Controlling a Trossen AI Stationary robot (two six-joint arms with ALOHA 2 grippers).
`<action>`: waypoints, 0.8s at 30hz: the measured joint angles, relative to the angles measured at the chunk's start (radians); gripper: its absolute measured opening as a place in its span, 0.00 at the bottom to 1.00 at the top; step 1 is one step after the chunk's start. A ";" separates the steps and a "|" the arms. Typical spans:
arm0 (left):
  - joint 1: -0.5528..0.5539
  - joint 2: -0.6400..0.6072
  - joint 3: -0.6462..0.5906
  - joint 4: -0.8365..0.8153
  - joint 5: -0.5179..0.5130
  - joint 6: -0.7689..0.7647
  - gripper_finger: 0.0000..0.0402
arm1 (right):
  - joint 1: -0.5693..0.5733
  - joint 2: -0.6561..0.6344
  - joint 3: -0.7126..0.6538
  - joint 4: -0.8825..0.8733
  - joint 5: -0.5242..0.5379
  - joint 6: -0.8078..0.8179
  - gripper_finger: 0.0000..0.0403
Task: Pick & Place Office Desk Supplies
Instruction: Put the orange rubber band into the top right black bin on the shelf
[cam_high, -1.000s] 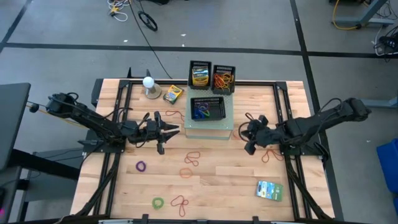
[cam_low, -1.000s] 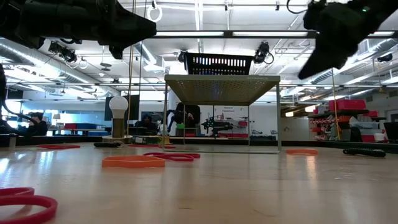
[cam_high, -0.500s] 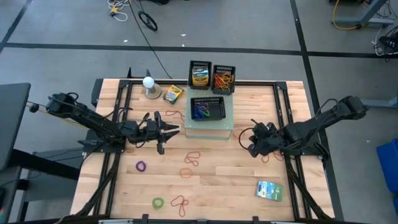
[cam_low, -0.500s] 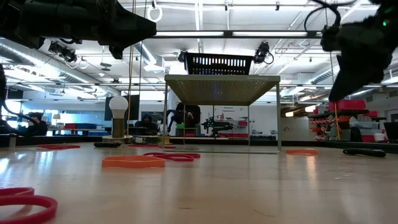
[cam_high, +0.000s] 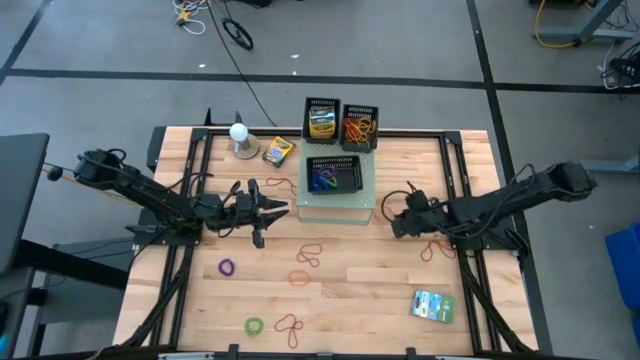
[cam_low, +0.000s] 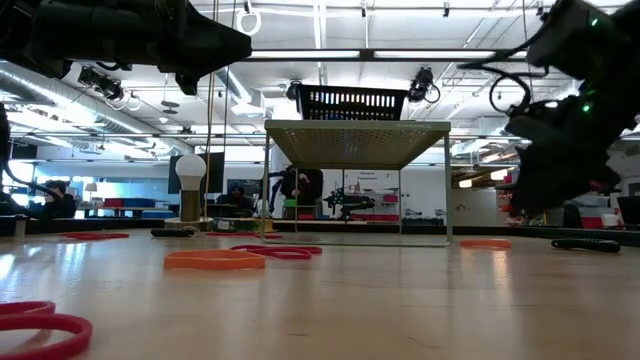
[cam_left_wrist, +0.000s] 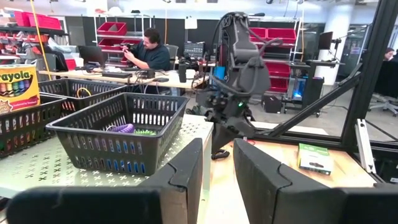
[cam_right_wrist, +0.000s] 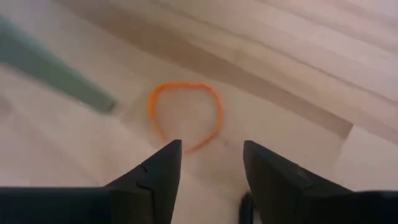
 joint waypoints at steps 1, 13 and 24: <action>0.000 0.000 0.000 0.000 0.000 0.000 0.24 | -0.015 0.000 -0.021 0.039 0.005 0.000 0.46; 0.000 0.000 0.000 0.000 0.000 0.000 0.24 | -0.113 0.026 -0.135 0.313 0.062 -0.087 0.36; 0.000 -0.001 0.000 -0.008 0.000 0.000 0.24 | -0.113 0.222 -0.075 0.318 0.030 -0.118 0.36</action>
